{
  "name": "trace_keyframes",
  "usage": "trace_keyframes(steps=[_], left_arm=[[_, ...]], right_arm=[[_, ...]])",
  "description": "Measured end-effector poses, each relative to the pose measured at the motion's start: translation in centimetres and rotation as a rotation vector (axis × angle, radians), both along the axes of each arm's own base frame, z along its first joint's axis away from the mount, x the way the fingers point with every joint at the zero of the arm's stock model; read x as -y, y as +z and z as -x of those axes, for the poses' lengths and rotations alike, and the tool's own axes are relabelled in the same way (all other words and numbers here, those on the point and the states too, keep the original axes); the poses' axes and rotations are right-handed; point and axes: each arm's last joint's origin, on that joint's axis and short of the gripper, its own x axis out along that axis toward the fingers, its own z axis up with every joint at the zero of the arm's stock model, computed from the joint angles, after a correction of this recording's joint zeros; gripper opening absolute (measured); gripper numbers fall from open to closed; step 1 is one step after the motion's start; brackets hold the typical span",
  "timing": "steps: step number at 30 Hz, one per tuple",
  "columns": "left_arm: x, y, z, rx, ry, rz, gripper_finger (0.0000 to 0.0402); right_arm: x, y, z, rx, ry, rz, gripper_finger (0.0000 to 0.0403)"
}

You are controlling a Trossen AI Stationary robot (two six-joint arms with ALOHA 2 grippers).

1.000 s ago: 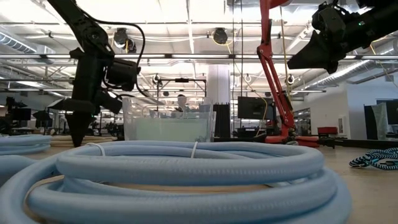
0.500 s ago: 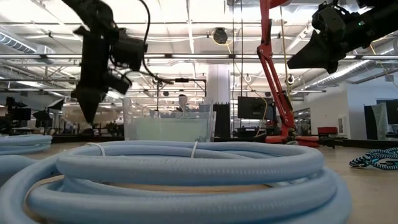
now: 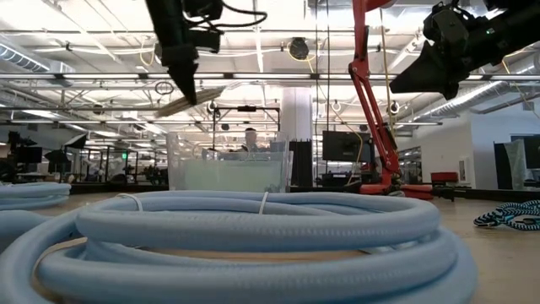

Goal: Pick & Place USB Port
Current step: Put the top brown rolled USB cable into the blue bin

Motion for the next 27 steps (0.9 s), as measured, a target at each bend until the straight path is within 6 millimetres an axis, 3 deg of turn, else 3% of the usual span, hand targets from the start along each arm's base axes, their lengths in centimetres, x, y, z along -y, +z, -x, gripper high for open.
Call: trace_keyframes(steps=[3,13,19,27], left_arm=[[-0.5,-0.6,-1.8,-0.026,-0.041,0.024,0.0031],[-1.2,-5.9,-7.7,-0.181,-0.171,0.065,0.0031],[-1.8,-7.4,-9.6,-0.136,-0.223,0.102,0.0031],[-2.4,-8.5,-10.4,-0.128,-0.243,0.116,0.0031]], right_arm=[[0.0,0.0,0.0,0.001,-0.005,0.003,0.0059],[0.0,0.0,0.0,-0.002,-0.004,0.01,0.0059],[0.0,0.0,0.0,-0.003,-0.004,0.01,0.0059],[0.1,0.0,0.0,-0.003,-0.016,0.015,0.0059]])
